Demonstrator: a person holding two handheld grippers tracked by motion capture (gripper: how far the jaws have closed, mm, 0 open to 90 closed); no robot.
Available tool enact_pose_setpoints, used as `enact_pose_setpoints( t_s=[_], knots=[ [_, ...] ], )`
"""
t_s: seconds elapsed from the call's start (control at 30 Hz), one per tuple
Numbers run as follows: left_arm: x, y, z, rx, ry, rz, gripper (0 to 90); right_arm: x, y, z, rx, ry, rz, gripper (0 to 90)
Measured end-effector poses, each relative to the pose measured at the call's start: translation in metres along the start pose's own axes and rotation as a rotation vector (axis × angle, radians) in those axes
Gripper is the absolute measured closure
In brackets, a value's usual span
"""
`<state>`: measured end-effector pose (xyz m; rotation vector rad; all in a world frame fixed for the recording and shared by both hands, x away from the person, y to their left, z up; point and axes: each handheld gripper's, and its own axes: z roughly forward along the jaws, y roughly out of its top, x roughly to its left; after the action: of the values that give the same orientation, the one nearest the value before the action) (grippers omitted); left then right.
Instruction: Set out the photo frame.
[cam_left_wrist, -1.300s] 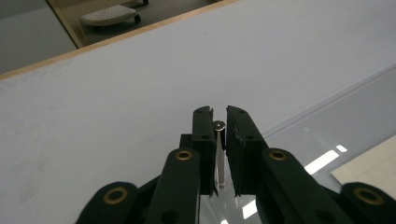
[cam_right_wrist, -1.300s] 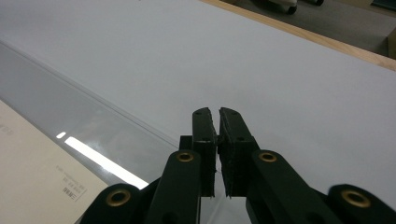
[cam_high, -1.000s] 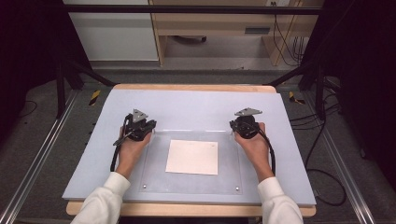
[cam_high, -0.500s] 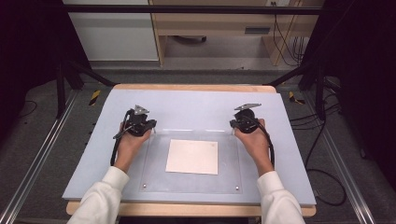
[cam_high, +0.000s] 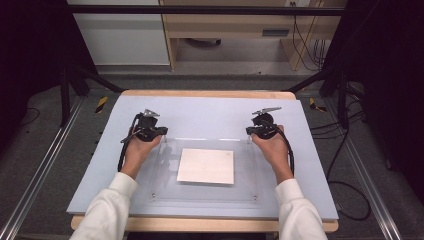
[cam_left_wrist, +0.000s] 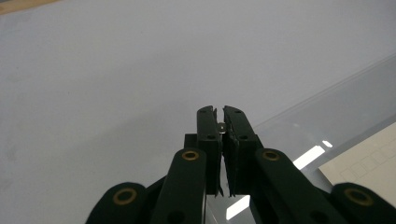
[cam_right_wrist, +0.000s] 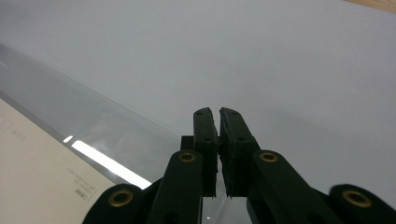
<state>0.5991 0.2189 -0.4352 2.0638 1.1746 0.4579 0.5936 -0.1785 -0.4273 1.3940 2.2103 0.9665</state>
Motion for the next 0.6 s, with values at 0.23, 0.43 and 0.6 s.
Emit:
enact_pose_setpoints(
  t_s=[0.23, 0.43, 0.6],
  knots=[
    [0.001, 0.001, 0.000, 0.007, -0.003, -0.002, 85.0, 0.001, -0.001, -0.001, -0.009, -0.004, -0.015, 85.4],
    [0.001, 0.001, 0.001, 0.008, -0.004, -0.002, 85.0, 0.005, -0.004, -0.017, -0.085, -0.029, -0.057, 65.6],
    [0.002, 0.002, 0.001, 0.012, -0.006, -0.008, 85.0, 0.017, -0.018, -0.049, -0.133, -0.063, -0.180, 46.4]
  ],
)
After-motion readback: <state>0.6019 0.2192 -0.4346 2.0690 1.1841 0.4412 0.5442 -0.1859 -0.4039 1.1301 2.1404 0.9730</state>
